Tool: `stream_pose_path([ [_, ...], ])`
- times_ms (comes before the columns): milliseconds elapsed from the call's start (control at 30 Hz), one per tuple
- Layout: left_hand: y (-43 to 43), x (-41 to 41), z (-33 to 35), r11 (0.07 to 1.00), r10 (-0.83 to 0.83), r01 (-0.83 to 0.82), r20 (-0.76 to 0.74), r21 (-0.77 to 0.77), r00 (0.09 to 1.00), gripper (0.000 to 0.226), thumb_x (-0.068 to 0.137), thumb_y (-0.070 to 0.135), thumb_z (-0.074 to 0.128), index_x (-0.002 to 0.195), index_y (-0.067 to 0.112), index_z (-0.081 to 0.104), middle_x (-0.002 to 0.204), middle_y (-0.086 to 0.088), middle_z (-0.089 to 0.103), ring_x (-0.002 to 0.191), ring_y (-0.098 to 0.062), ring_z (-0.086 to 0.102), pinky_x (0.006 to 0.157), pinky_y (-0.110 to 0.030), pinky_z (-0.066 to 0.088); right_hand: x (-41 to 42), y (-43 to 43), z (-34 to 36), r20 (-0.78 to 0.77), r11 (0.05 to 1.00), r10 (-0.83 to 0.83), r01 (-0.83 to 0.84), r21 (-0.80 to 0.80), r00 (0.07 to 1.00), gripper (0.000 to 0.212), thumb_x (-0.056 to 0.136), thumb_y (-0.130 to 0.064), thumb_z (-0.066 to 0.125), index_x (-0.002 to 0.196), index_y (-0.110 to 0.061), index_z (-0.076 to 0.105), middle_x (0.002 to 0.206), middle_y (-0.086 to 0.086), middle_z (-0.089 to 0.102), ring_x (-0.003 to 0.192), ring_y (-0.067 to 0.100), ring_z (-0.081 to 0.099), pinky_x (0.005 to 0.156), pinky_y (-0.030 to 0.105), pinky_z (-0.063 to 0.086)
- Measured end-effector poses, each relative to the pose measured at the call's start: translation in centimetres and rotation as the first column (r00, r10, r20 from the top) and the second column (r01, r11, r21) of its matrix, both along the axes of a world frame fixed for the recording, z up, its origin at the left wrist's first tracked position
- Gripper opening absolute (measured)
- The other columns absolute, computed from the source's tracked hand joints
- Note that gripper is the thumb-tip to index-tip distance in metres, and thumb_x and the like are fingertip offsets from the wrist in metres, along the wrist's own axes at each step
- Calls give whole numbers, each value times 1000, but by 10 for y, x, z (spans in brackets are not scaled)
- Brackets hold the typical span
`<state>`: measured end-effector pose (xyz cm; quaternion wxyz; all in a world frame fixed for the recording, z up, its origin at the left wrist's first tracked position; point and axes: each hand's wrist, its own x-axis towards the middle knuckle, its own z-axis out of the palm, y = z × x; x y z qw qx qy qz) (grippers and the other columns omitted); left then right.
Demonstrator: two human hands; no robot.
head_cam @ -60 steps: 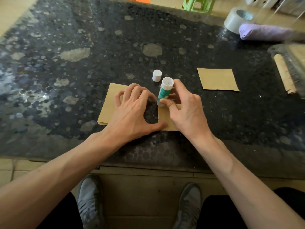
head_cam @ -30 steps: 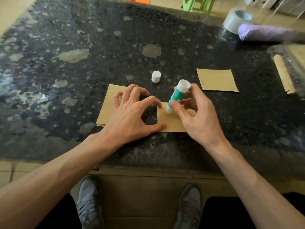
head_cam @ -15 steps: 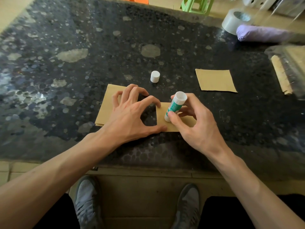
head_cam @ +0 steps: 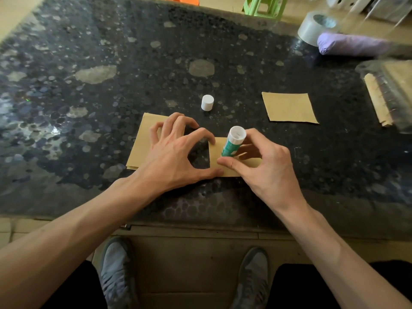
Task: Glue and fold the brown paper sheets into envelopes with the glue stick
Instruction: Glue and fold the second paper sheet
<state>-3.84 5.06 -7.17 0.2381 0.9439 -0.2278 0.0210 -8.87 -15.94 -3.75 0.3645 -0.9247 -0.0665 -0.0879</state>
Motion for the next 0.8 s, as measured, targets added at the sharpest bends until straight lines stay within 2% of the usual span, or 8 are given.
stream_pose_path([
  [200,-1,-1,1,1000,10,-10,-2,-5,1000,75,64,94,49,122,48,57,131,11,40,143,-15,23,112,-39,11,1,-2,-5,-1,998,-20,20,-62,1000,43,87,-38,82,121,-17,67,116,-6,74,102,8,71,92,34,60],
  [433,-1,-2,1,1000,14,-13,16,-18,1000,71,65,92,54,120,48,58,127,12,40,142,-14,24,109,-36,9,4,-1,-8,-7,997,-25,25,-73,1000,42,89,-30,82,125,-16,67,119,-2,75,108,14,71,94,37,60],
  [800,-2,-2,1,1000,17,-17,7,-3,1000,73,63,94,50,120,49,57,129,12,40,142,-15,23,109,-37,10,8,3,-8,30,999,-42,43,-33,999,34,88,-33,84,114,-18,68,109,-8,76,99,5,72,90,32,59],
])
